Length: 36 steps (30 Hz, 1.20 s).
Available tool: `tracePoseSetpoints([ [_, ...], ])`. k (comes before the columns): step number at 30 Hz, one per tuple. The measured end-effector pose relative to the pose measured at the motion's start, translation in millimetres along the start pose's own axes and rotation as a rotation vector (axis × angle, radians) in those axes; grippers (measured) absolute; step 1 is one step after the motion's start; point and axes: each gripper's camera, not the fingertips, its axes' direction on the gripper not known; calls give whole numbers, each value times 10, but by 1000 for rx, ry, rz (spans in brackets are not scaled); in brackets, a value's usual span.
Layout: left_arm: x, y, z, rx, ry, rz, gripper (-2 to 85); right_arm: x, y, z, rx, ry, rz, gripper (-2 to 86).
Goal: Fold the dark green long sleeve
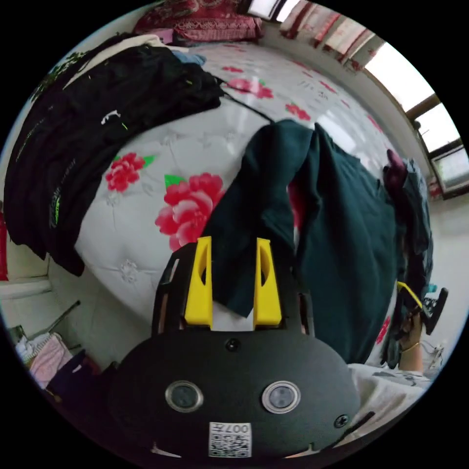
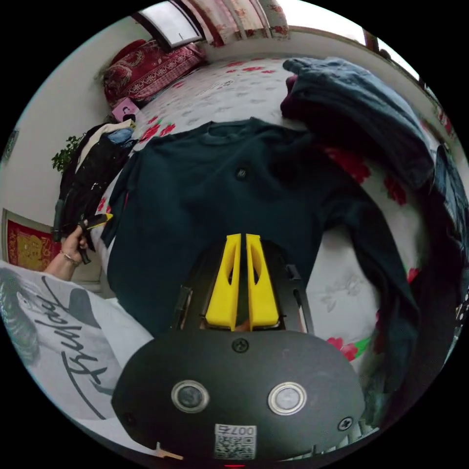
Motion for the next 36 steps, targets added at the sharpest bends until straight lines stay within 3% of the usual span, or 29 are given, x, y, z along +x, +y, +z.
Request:
tracePoseSetpoints([
  [3, 124, 125, 5, 96, -118, 155, 50, -88, 280, 63, -47, -23, -29, -1],
  [7, -207, -59, -125, 8, 17, 10, 1, -196, 434, -20, -46, 7, -118, -2],
  [11, -807, 59, -844, 259, 233, -194, -6, -168, 511, -216, 22, 2, -134, -3],
  [16, -1001, 130, -1714, 461, 243, -177, -7, -18, 724, -324, 76, -35, -97, -3],
  [19, -732, 88, -2234, 599, 317, -106, -7, 35, 866, -350, 101, -38, -88, -3],
  [23, 548, 59, -2758, 668, 419, 250, -3, 104, 1004, -438, 145, -47, -66, -2],
  [27, 2327, 581, -2552, 556, 562, 694, 43, 234, 1154, -544, 214, -54, -13, 3],
  [30, 3161, 1099, -1953, 367, 489, 878, 75, 373, 1256, -542, 218, -58, 57, 16],
  [36, 3122, 1606, -894, 116, 317, 860, 59, 615, 1447, -504, 238, -58, 169, 46],
])
